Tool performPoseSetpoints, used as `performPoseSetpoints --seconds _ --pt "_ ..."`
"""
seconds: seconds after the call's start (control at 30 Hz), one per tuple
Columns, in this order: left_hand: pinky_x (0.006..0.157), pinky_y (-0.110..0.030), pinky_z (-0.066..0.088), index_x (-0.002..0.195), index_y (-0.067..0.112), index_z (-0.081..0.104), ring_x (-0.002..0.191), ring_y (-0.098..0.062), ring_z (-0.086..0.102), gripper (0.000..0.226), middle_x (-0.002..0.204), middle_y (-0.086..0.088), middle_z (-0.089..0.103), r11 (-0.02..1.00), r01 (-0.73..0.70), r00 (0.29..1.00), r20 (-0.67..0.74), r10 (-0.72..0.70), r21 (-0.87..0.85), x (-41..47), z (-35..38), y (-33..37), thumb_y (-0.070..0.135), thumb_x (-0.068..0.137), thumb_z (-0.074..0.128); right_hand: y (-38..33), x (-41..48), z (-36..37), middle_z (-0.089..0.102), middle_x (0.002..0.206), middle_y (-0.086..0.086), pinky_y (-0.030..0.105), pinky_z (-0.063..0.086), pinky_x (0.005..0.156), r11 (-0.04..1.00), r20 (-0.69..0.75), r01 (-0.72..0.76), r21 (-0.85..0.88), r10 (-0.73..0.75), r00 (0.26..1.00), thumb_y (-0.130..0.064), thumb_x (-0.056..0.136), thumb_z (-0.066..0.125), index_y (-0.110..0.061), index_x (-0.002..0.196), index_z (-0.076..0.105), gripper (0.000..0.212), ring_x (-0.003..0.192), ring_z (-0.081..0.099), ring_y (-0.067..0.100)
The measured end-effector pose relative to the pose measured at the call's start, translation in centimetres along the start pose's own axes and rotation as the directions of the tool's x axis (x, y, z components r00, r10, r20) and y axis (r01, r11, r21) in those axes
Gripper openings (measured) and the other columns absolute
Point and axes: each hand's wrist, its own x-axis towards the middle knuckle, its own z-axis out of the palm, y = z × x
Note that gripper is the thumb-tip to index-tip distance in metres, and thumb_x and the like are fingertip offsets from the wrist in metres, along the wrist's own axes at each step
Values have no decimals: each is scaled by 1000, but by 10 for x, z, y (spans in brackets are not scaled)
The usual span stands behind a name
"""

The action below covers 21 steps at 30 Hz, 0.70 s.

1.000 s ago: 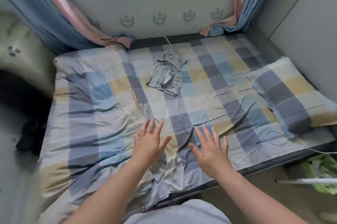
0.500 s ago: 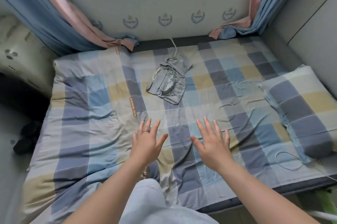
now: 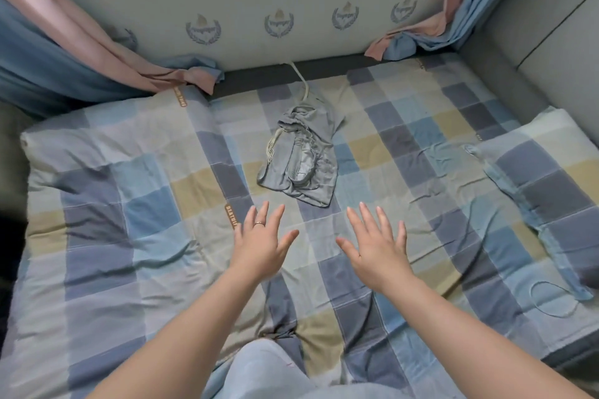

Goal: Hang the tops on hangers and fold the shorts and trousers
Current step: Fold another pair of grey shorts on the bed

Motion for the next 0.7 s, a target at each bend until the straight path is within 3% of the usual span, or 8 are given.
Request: performPoseSetpoints --seconds 0.17,0.37,0.7 --pt "122 -51 7 158 39 14 154 -21 -5 71 169 4 5 999 8 1000 -11 -9 -46 29 -20 -23 72 95 24 -43 39 -11 -8 168 -9 59 -10 118 1000 35 12 -12 -12 999 -66 99 19 -38 159 1 69 154 -14 20" --pt "123 -51 8 157 40 13 154 -21 -5 71 169 4 4 990 108 993 -37 -112 -91 69 -10 -35 72 95 23 -31 102 -26 -8 168 -12 57 -9 119 995 23 85 -59 -84 996 -69 95 12 -41 158 1 70 154 -13 18" --pt "123 -53 6 159 34 4 154 -25 -8 72 169 0 -1 967 250 968 11 -250 -46 209 80 -47 67 99 25 7 304 16 -5 167 -16 55 -5 120 918 108 321 -231 -304 947 -75 86 4 -44 156 1 77 154 -9 15"
